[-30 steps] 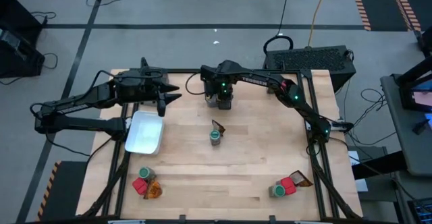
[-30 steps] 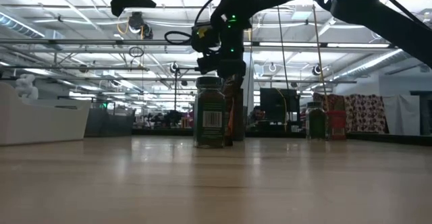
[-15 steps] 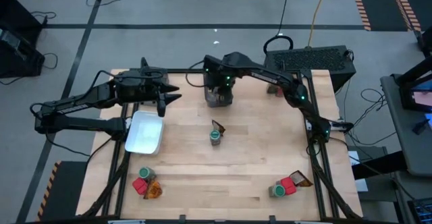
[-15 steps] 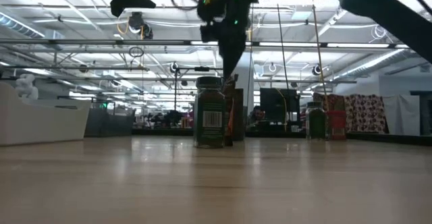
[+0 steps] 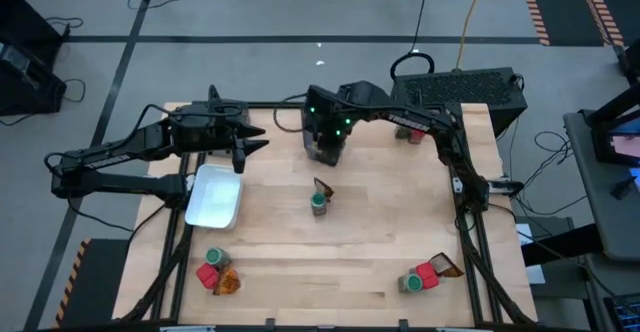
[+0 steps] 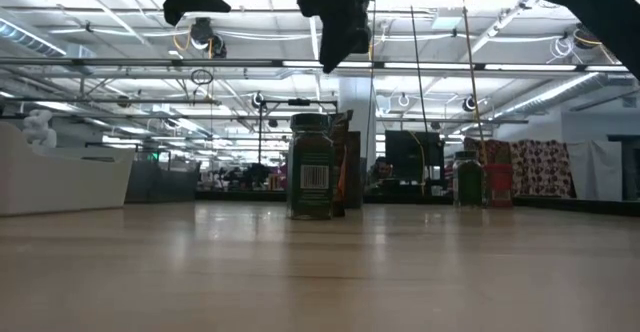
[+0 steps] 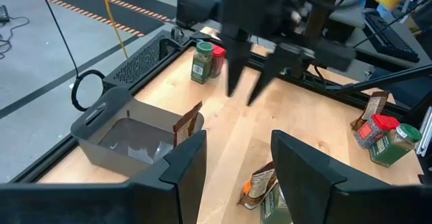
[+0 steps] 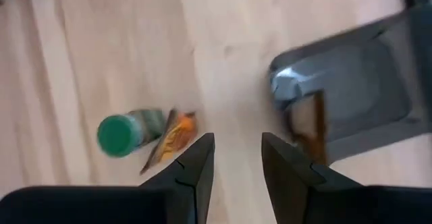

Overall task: Sort spices by type
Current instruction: Put the bottom right brown seasoning bag into the middle black bin

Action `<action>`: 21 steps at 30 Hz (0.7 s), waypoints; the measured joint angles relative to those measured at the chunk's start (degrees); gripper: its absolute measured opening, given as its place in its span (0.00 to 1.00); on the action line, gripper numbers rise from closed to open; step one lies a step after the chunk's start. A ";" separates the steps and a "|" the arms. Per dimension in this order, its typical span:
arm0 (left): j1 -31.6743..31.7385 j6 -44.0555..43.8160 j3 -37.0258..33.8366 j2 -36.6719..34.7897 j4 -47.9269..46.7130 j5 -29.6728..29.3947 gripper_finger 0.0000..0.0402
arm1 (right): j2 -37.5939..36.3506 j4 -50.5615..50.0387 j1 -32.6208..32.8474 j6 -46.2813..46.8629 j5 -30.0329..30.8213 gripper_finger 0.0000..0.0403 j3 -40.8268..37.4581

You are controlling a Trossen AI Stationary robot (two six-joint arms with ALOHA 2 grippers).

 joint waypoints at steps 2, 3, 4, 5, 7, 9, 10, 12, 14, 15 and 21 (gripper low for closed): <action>0.00 0.00 0.00 0.00 0.00 0.00 0.43 | 0.00 -2.78 1.39 0.04 -0.02 0.26 0.00; 0.00 0.00 0.00 0.00 0.00 0.08 0.43 | 0.00 -4.15 2.07 -0.15 -0.02 0.26 0.00; 0.00 0.00 0.00 0.00 0.00 0.43 0.43 | 0.00 -5.39 2.67 -0.21 -0.04 0.26 0.00; 0.00 0.01 0.00 0.00 0.00 0.64 0.43 | -0.03 -6.62 3.27 -0.21 -0.03 0.26 0.00; 0.00 0.02 0.00 0.01 0.00 0.74 0.43 | -0.69 -8.76 4.37 -0.27 -0.04 0.26 -0.05; 0.00 0.14 0.00 0.02 0.04 0.74 0.43 | -2.26 -8.37 5.43 -0.19 -0.06 0.26 -0.42; 0.00 0.25 0.00 0.02 0.14 0.74 0.43 | -3.45 -8.44 5.99 -0.16 -0.02 0.26 -0.86; 0.00 0.44 0.00 0.25 0.78 0.74 0.43 | -5.82 -8.57 7.07 0.03 -0.02 0.26 -1.69; 0.00 0.50 -0.02 0.46 1.48 0.79 0.43 | -8.83 -8.53 8.07 1.59 0.00 0.26 -3.57; 0.00 0.48 -0.02 0.77 1.97 0.81 0.43 | -10.39 -8.62 8.58 2.94 -0.02 0.26 -4.59; 0.00 0.55 -0.02 4.20 9.55 4.87 0.43 | -22.79 -8.54 12.37 15.35 3.27 0.26 -16.54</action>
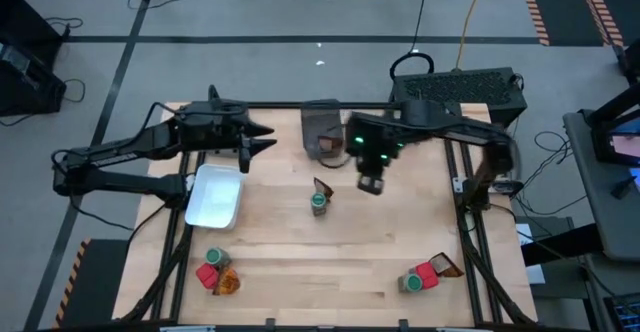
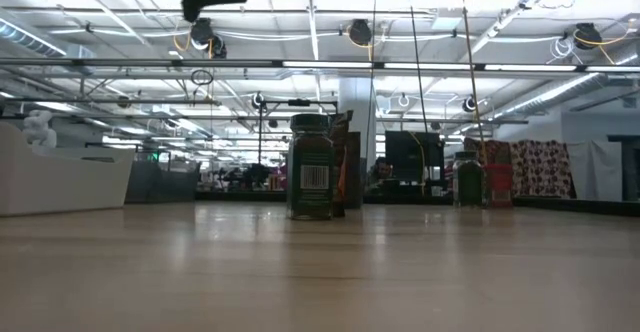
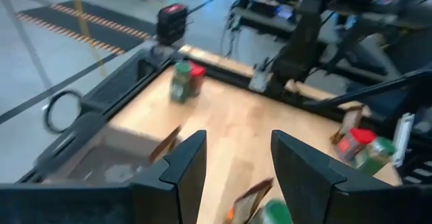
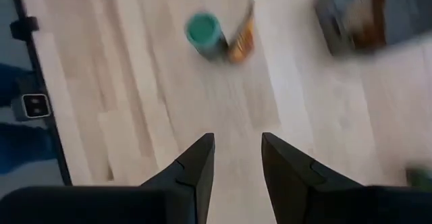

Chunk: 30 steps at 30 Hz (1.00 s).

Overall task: Sort spices by type
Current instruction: Put the bottom right brown seasoning bag into the middle black bin

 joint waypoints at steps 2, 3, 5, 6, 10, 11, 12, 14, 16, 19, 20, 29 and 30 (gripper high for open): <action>0.01 -0.02 0.00 1.73 2.53 2.24 0.43 | -4.18 -0.07 1.91 5.04 1.34 0.26 -5.97; 0.00 0.00 0.00 2.73 3.76 3.20 0.43 | -6.34 0.04 2.84 7.54 1.65 0.26 -9.21; 0.00 -0.02 0.00 4.63 5.15 5.34 0.43 | -10.55 0.36 4.77 13.45 1.31 0.26 -15.39; 0.00 -0.02 0.00 5.62 5.80 6.14 0.43 | -12.64 0.84 5.87 16.20 1.29 0.26 -18.29; 0.00 -0.28 0.00 9.25 7.44 8.78 0.43 | -19.49 1.37 10.76 26.76 1.24 0.26 -27.91; 0.00 -0.37 0.00 10.16 7.95 9.41 0.43 | -20.83 1.45 12.09 29.44 1.04 0.26 -29.89; 0.00 -0.41 0.00 11.02 8.33 9.91 0.43 | -22.18 1.47 13.37 31.97 0.42 0.26 -31.79; 0.00 -0.45 0.00 12.58 10.34 11.73 0.43 | -24.30 1.65 15.95 36.48 -1.17 0.27 -35.17; 0.00 -0.46 0.00 13.97 11.92 13.37 0.43 | -25.66 2.32 18.52 39.38 -3.98 0.30 -38.05; 0.00 -0.46 0.00 15.94 13.68 14.35 0.43 | -26.21 4.55 22.47 42.49 -7.08 0.36 -41.43; 0.00 -0.44 0.00 16.55 13.90 14.37 0.43 | -26.24 5.15 23.75 43.27 -7.75 0.39 -42.26; -0.52 -0.06 0.00 22.32 15.46 14.39 0.43 | -25.91 12.56 34.67 48.85 -9.63 0.57 -45.27; -0.63 -0.07 0.00 22.85 16.07 14.39 0.43 | -25.91 12.94 35.84 49.59 -10.20 0.58 -45.57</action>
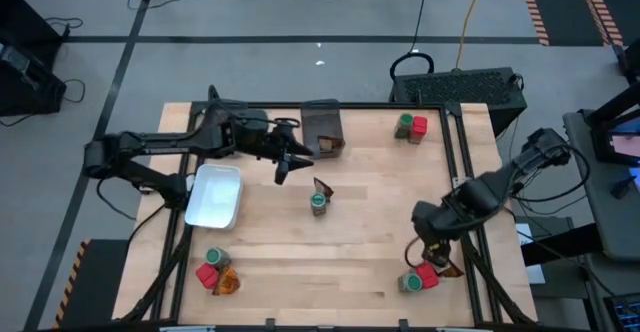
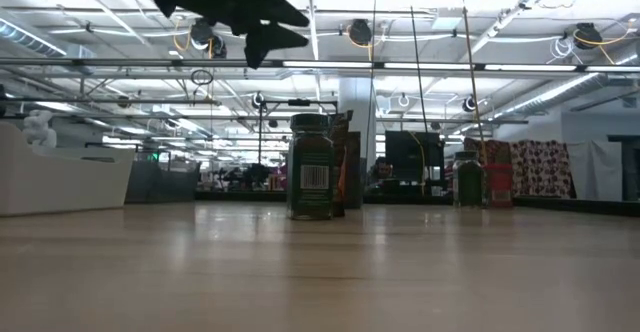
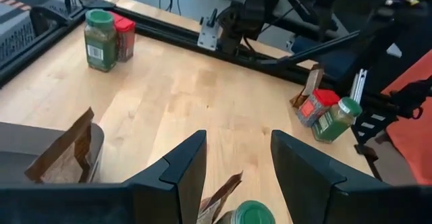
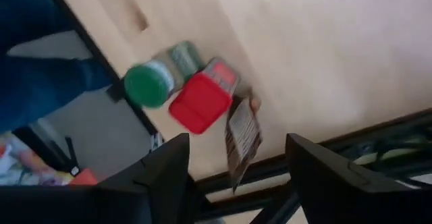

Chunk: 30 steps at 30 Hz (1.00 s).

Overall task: Sort spices by type
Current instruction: Put the bottom right brown seasoning bag into the middle black bin

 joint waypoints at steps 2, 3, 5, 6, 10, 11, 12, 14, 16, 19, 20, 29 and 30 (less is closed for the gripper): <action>-0.14 -0.01 0.00 0.74 1.40 0.03 0.43 | 0.00 0.76 2.00 2.02 -0.72 0.58 -0.85; -0.15 -0.02 0.00 0.99 1.65 0.04 0.43 | 0.00 1.43 3.02 3.16 -0.67 0.57 -1.39; -0.16 -0.29 0.00 1.71 3.12 0.07 0.43 | 0.00 2.96 4.97 4.63 -0.63 0.56 -2.80; -0.14 -0.29 0.00 1.94 3.43 0.09 0.43 | 0.00 3.67 5.95 5.27 -0.62 0.56 -3.65; -0.12 -0.33 0.02 2.30 4.36 0.31 0.43 | 0.00 7.91 8.97 7.92 -0.65 0.56 -7.60; -0.12 -0.32 0.02 2.35 4.34 0.34 0.43 | 0.00 8.92 9.68 8.60 -0.64 0.56 -8.40; -0.14 -0.33 0.02 2.40 4.27 0.35 0.43 | 0.00 10.07 10.35 9.12 -0.66 0.56 -9.20; -0.14 -0.33 0.02 2.43 4.26 0.35 0.43 | 0.00 12.26 11.57 10.10 -0.61 0.56 -10.76; -0.14 -0.33 0.02 2.42 4.57 0.36 0.43 | 0.00 14.10 12.52 11.01 -0.59 0.56 -12.27; -0.14 -0.37 0.02 2.42 5.25 0.37 0.43 | 0.00 16.56 13.90 12.73 -0.49 0.56 -14.72; -0.14 -0.38 0.02 2.42 5.46 0.37 0.43 | 0.00 16.90 14.41 13.35 -0.25 0.56 -15.53; -0.14 -0.46 0.02 2.42 5.38 0.50 0.43 | 0.02 20.36 17.07 18.16 2.84 0.56 -20.97; -0.14 -0.46 0.02 2.42 5.38 0.50 0.43 | 0.02 21.09 17.07 18.50 2.82 0.56 -20.95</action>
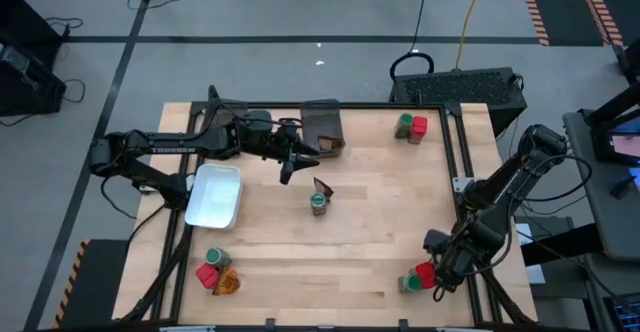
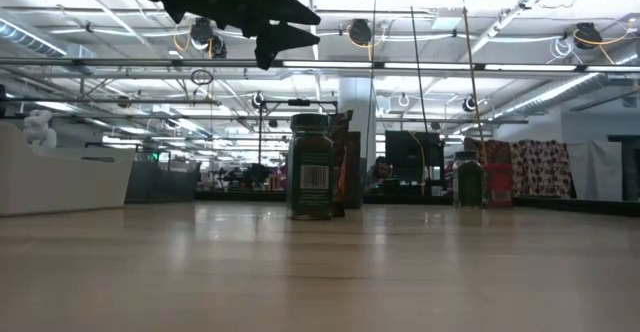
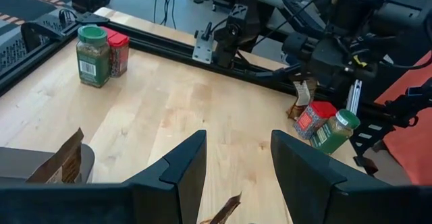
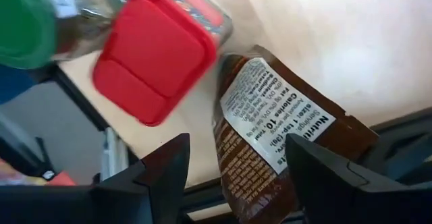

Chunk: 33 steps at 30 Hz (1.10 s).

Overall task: Sort spices by type
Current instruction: Put the bottom right brown seasoning bag into the middle black bin

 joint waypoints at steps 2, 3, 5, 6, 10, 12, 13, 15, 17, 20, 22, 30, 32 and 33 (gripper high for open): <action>0.00 0.00 0.00 0.00 -0.01 0.00 0.43 | -0.02 0.49 0.00 0.63 0.00 0.56 0.47; 0.00 0.00 0.00 0.00 -0.01 0.00 0.43 | -0.04 0.32 -0.01 0.65 0.00 0.56 1.08; 0.00 0.00 0.00 0.00 -0.01 0.00 0.43 | -0.46 -0.05 -0.42 0.70 0.02 0.56 2.72; 0.00 0.02 0.00 0.00 0.00 0.00 0.43 | -0.75 -0.75 -0.77 0.86 0.04 0.56 3.65; 0.01 0.02 0.00 0.00 1.05 0.00 0.43 | -2.07 -6.48 -1.68 3.73 2.39 0.56 8.28; 0.00 0.05 0.00 0.00 1.95 0.00 0.43 | -2.59 -10.46 -1.65 5.85 3.57 0.56 10.80; 0.00 0.04 0.00 0.00 2.23 -0.01 0.43 | -2.77 -12.41 -1.61 6.87 3.73 0.56 11.66; 0.00 0.07 0.00 0.00 2.87 -0.01 0.43 | -3.03 -15.11 -1.26 8.87 3.59 0.56 12.24; 0.00 0.05 0.00 0.00 3.10 -0.02 0.43 | -3.33 -15.64 -0.80 10.13 2.82 0.56 11.78; 0.00 0.05 0.00 0.00 3.02 -0.02 0.43 | -3.37 -15.50 0.05 10.77 1.93 0.56 10.15; 0.00 0.04 0.00 0.00 3.02 -0.02 0.43 | -3.38 -14.79 0.34 11.25 1.17 0.56 8.59; 0.02 0.00 0.00 0.00 2.94 0.67 0.43 | -4.50 -3.29 0.91 16.60 1.13 0.56 0.39; 0.02 0.00 0.00 0.00 2.95 0.68 0.43 | -4.49 -2.19 1.16 18.37 1.19 0.56 -1.47; 0.02 0.00 0.00 0.00 2.95 0.68 0.43 | -4.41 -2.10 1.24 19.12 1.22 0.56 -2.33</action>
